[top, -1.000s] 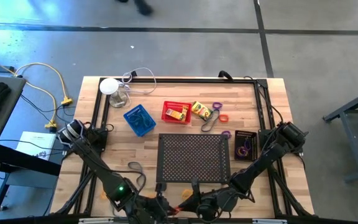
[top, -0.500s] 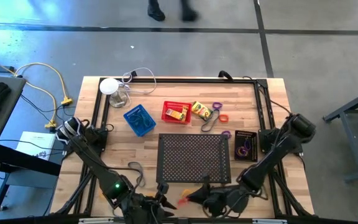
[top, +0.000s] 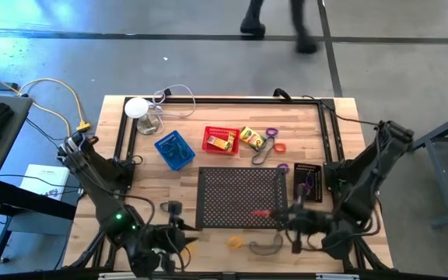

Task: Pick & Place Office Desk Supplies
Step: Put the orange spring keychain into the black bin

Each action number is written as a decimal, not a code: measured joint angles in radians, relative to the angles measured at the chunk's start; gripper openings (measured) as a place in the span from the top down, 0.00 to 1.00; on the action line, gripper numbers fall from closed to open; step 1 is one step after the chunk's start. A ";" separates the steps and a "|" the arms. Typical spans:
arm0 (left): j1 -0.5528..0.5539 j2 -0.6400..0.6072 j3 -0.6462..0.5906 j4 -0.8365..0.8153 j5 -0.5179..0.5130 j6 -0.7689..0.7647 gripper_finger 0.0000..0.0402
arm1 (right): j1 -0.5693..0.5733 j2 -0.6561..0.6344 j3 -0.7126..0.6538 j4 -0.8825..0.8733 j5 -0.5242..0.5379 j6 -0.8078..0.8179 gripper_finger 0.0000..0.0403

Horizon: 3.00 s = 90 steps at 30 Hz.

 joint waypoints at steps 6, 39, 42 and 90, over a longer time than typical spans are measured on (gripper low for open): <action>0.017 -0.020 0.000 -0.124 0.042 -0.023 0.75 | 0.016 -0.059 0.000 -0.352 -0.030 0.484 0.99; 0.210 -0.073 -0.002 -0.487 0.271 -0.164 0.76 | -0.282 -0.185 -0.129 -1.100 -0.838 1.178 0.99; 0.231 -0.073 -0.003 -0.488 0.301 -0.156 0.76 | -0.338 -0.196 -0.212 -1.048 -0.877 1.123 0.99; 0.147 -0.072 -0.004 -0.473 0.535 -0.378 0.76 | -0.659 -0.244 -0.296 -0.914 -0.990 0.699 0.43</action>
